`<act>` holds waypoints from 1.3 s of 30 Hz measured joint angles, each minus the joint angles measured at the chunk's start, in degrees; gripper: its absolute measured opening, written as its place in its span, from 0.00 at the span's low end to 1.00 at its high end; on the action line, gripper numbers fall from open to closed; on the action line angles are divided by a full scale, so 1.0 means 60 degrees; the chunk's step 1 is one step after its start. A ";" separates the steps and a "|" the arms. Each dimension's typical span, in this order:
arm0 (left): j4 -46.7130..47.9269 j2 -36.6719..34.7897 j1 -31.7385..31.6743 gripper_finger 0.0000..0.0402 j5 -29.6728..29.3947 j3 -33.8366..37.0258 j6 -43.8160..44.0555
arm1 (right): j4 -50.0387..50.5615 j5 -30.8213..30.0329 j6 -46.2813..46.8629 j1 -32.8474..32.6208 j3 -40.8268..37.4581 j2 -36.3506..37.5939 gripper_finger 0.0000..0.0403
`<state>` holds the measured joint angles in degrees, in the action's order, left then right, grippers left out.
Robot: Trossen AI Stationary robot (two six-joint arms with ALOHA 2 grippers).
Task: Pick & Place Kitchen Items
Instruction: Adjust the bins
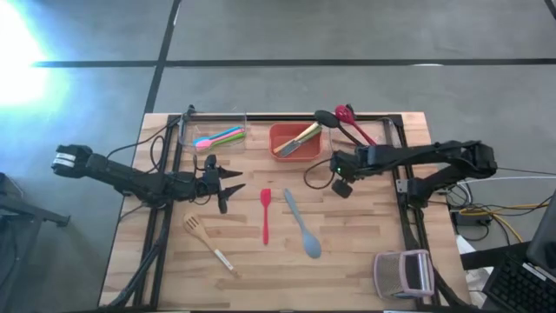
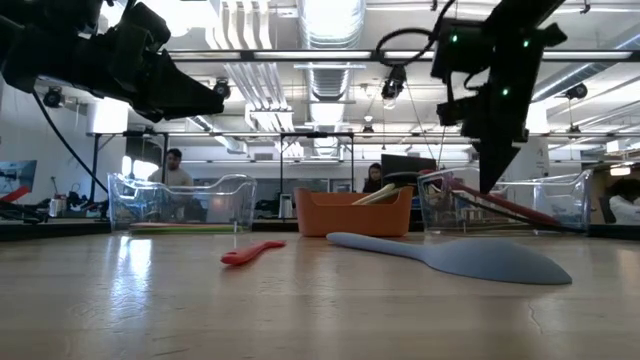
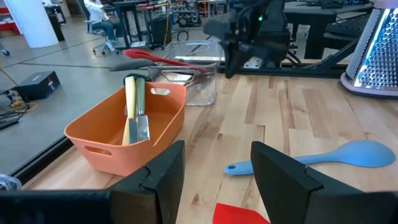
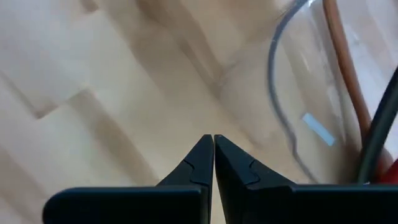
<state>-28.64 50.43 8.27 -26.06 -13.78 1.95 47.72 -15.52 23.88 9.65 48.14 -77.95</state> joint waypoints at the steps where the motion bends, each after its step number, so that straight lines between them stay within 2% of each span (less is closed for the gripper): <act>1: 0.0000 0.0001 0.0000 0.46 0.0000 0.0000 0.0001 | -0.0149 -0.0090 -0.0104 0.0121 -0.0067 -0.0060 0.02; 6: 0.0000 0.0000 0.0000 0.46 0.0000 0.0000 0.0002 | -0.0439 -0.0663 -0.0521 0.0945 -0.0153 -0.0359 0.02; 16: 0.0012 0.0000 0.0000 0.46 0.0000 0.0000 -0.0002 | -0.1327 -0.0647 -0.1774 0.2789 -0.0157 -0.0511 0.02; 26: 0.0033 0.0000 0.0004 0.46 0.0000 0.0000 -0.0002 | -0.1584 -0.0273 -0.2567 0.3779 -0.0305 -0.0511 0.02; 30: 0.0036 0.0000 0.0004 0.46 0.0000 0.0000 -0.0002 | -0.1573 -0.0119 -0.2511 0.3808 -0.0357 -0.0503 0.02; 39: 0.0036 0.0000 0.0004 0.46 -0.0073 0.0000 -0.0002 | -0.2030 -0.0181 -0.2242 0.2620 0.0074 -0.0425 0.02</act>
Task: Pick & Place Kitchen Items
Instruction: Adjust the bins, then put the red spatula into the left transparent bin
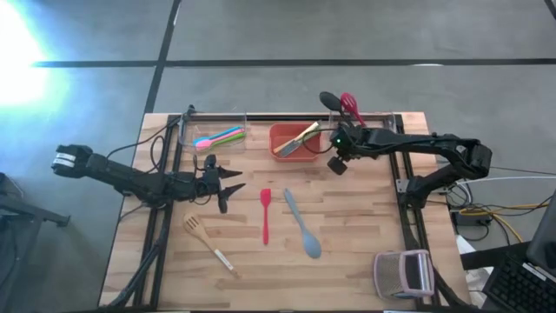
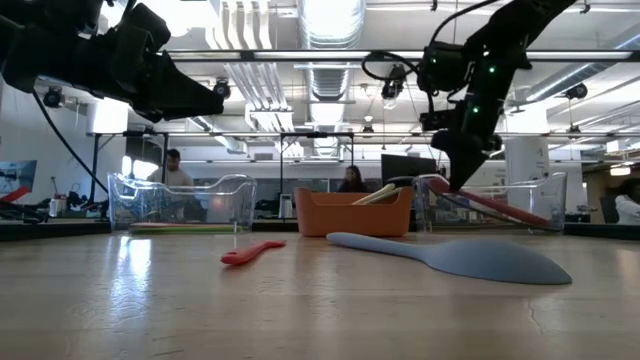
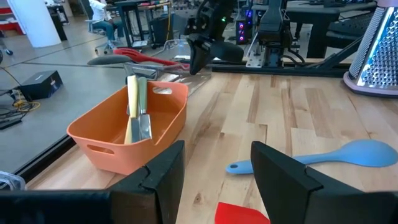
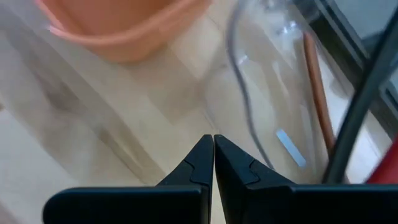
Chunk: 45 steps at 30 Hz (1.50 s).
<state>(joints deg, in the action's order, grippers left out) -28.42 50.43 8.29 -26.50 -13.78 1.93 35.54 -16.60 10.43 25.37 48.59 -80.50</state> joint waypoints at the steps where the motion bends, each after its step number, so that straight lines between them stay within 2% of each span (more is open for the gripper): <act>1: 0.0000 0.0003 0.0000 0.46 0.0000 0.0000 0.0000 | -0.0074 0.0006 0.0018 -0.0091 0.0025 -0.0030 0.02; 6: 0.0000 0.0004 0.0000 0.46 -0.0004 0.0000 0.0001 | -0.0320 0.0192 0.0255 -0.0273 0.0018 -0.0178 0.02; 11: 0.0000 0.0004 0.0000 0.46 -0.0073 0.0000 0.0000 | -0.1324 0.0257 0.0272 -0.0362 0.0011 -0.0399 0.02; 16: 0.0000 0.0004 0.0000 0.46 -0.0073 0.0000 0.0002 | -0.1241 0.0197 0.0115 -0.0578 0.0391 -0.1277 0.02; 24: 0.0044 0.0004 -0.0004 0.46 -0.0073 0.0000 0.0003 | -0.1165 -0.0262 -0.0521 -0.0863 0.1709 -0.2960 0.02; 33: 0.0178 0.0004 -0.0004 0.46 -0.0071 0.0000 0.0000 | -0.0816 -0.0215 -0.1075 -0.0810 0.3355 -0.3947 0.02; 41: 0.0222 0.0004 -0.0001 0.46 -0.0069 0.0000 0.0029 | 0.0616 -0.0262 -0.0921 -0.0591 0.3793 -0.3775 0.02; 45: 0.0229 0.0004 -0.0004 0.46 -0.0069 0.0000 0.0034 | 0.1252 -0.0256 -0.0586 -0.0952 0.3842 -0.3385 0.02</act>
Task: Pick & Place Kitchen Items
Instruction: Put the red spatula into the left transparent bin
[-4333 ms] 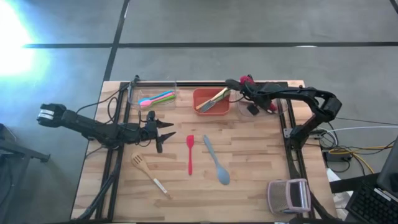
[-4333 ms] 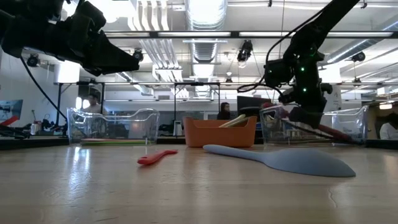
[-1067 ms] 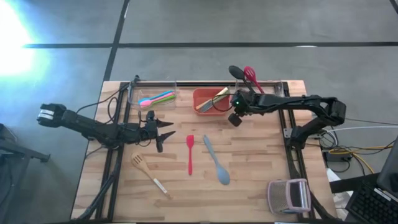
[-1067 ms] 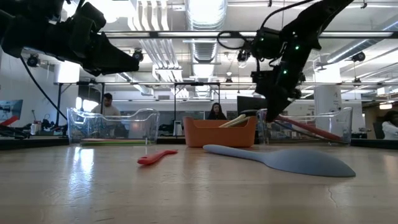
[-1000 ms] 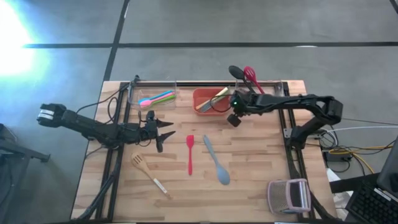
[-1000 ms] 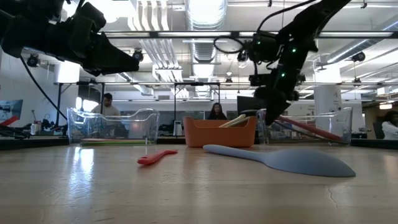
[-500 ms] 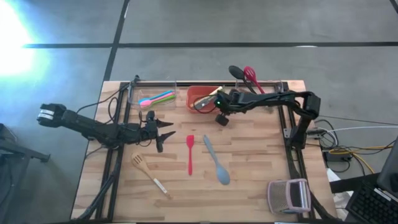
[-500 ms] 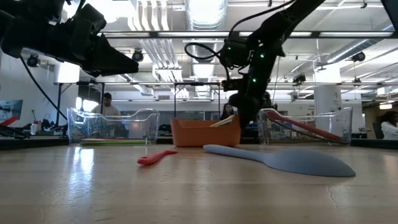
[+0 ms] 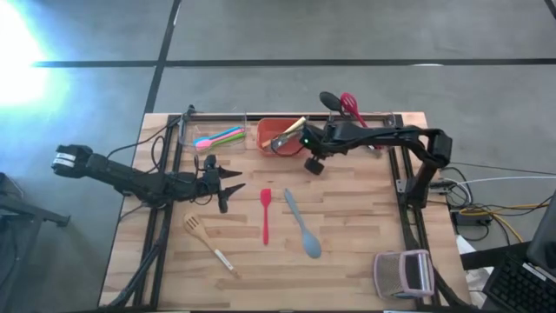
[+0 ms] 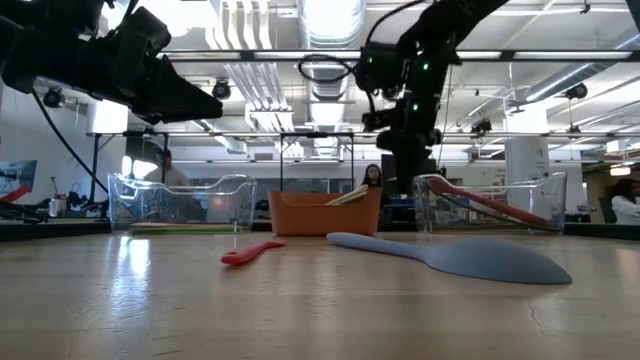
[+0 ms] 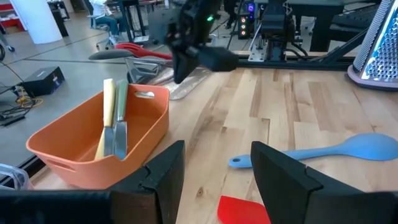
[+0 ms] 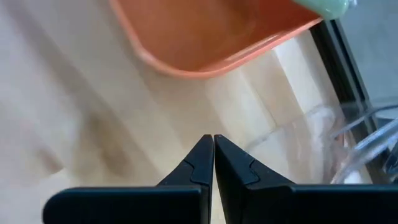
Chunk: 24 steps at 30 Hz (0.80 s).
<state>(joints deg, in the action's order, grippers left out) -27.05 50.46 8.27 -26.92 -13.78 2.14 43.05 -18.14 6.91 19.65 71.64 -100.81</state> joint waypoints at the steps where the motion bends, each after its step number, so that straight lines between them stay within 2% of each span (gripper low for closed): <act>1: 0.0004 0.0000 0.0000 0.46 0.0000 0.0000 0.0002 | 0.0085 0.0001 0.0070 -0.0151 0.0000 0.0104 0.02; 16: -0.0048 0.0000 0.0004 0.46 0.0004 -0.0064 0.0114 | 0.1000 0.0016 0.1094 -0.3083 -0.0171 0.2398 0.02; 24: 0.0034 0.0000 0.0001 0.46 0.0286 -0.0326 0.0764 | 0.0930 0.0001 0.1584 -0.4050 -0.1232 0.3879 0.02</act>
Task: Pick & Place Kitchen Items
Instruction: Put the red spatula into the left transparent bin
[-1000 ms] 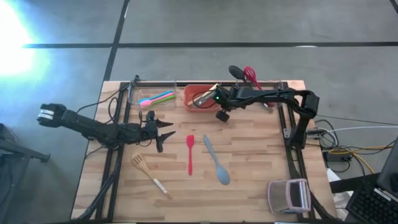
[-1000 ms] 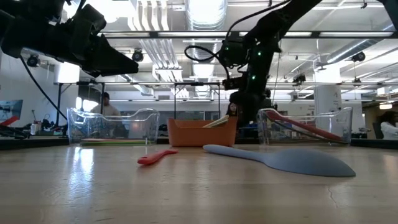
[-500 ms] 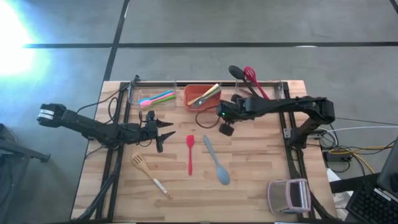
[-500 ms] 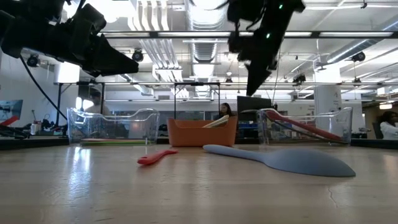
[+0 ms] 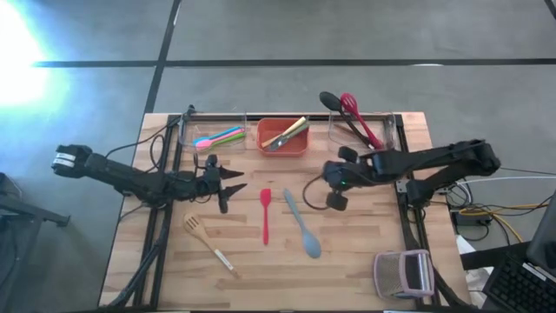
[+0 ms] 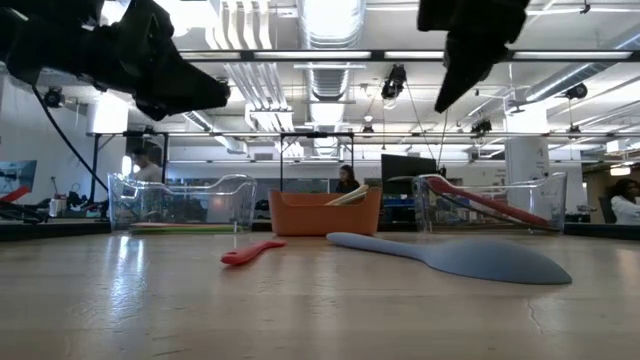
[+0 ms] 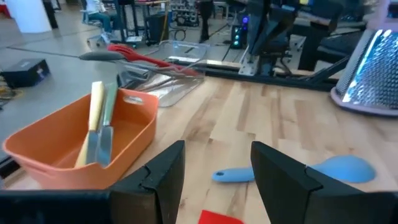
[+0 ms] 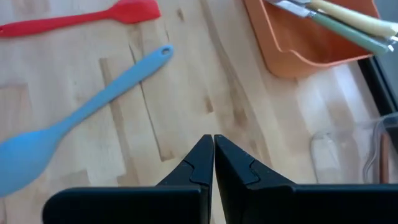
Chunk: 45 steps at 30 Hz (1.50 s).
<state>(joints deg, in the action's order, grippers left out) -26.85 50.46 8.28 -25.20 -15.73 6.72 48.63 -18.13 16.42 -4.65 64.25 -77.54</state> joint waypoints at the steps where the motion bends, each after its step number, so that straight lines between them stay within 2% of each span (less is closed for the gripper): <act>1: 0.0073 0.0000 0.0001 0.46 0.0026 -0.0065 0.0067 | -0.0095 0.0000 0.0033 -0.0050 -0.0211 0.0194 0.02; 4: 0.1214 -0.0004 0.0006 0.46 0.0263 -0.0485 0.0215 | -0.0306 0.0000 0.0082 -0.0116 -0.0885 0.0733 0.02; 7: 0.3561 0.0034 0.0039 0.46 0.0717 -0.1251 0.0522 | -0.0567 0.0000 0.0090 -0.0120 -0.1499 0.1188 0.02; 13: 0.8022 0.0475 0.0374 0.46 0.1288 -0.3420 0.1189 | -0.1569 0.0001 -0.0261 -0.0117 -0.2335 0.1665 0.02; 17: 0.9729 0.1120 0.0618 0.46 0.1167 -0.4903 0.1085 | -0.1942 0.0026 -0.0576 -0.0120 -0.2539 0.1656 0.02; 21: 0.9890 0.2044 0.0493 0.46 0.0628 -0.5925 0.2124 | -0.2118 0.0025 -0.0551 -0.0120 -0.2546 0.1650 0.02; 24: 0.9905 0.2878 0.0387 0.46 0.0627 -0.6448 0.3103 | -0.2220 0.0025 -0.0520 -0.0116 -0.2491 0.1650 0.02; 30: 1.0396 0.4692 -0.0025 0.47 0.1595 -0.7506 0.4416 | -0.2498 0.0033 -0.0694 -0.0116 -0.2462 0.1650 0.02; 39: 1.2036 0.7041 -0.0600 0.65 0.1550 -0.9377 0.5835 | -0.2493 0.0106 -0.0848 -0.0116 -0.2462 0.1647 0.02; 45: 1.2149 0.8070 -0.1075 0.73 0.1934 -0.9841 0.7122 | -0.2452 0.0108 -0.0851 -0.0116 -0.2462 0.1647 0.02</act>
<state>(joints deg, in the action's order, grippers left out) 46.05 98.88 1.83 -13.60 -74.78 49.45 33.92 -17.48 11.31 -5.34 49.47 -67.66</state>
